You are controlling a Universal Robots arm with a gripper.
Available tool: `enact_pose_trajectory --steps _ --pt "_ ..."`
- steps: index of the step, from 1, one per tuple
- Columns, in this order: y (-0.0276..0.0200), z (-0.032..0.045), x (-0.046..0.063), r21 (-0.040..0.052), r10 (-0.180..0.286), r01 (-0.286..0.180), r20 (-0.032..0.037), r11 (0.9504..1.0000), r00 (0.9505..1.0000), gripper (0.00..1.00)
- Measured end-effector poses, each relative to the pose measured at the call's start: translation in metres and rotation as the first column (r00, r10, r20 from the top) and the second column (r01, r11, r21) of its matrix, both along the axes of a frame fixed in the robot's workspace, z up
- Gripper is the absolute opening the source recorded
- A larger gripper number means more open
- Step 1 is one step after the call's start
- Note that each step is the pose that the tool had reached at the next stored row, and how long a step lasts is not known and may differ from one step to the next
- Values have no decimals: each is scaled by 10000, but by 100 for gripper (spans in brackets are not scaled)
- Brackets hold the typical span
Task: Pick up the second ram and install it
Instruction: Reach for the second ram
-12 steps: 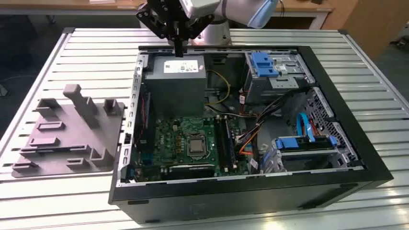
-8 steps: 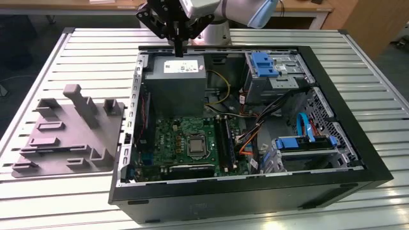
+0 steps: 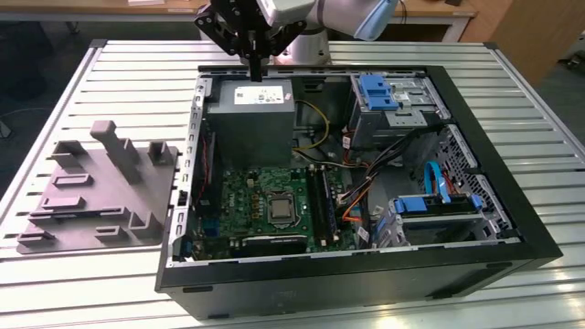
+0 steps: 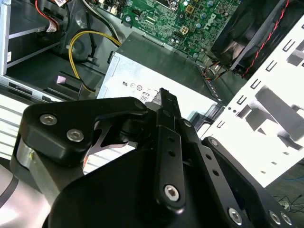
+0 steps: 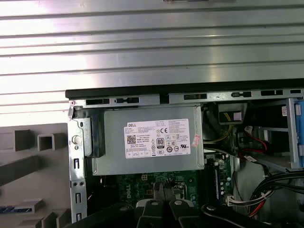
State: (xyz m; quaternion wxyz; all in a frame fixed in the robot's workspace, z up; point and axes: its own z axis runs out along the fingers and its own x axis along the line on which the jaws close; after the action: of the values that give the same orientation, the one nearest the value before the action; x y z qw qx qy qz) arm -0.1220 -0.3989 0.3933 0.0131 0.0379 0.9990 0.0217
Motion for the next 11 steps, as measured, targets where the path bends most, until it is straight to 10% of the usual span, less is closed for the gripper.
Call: enact_pose_trajectory --steps 11 --pt "0 -1 -100 0 1 -1 2 10000 10000 10"
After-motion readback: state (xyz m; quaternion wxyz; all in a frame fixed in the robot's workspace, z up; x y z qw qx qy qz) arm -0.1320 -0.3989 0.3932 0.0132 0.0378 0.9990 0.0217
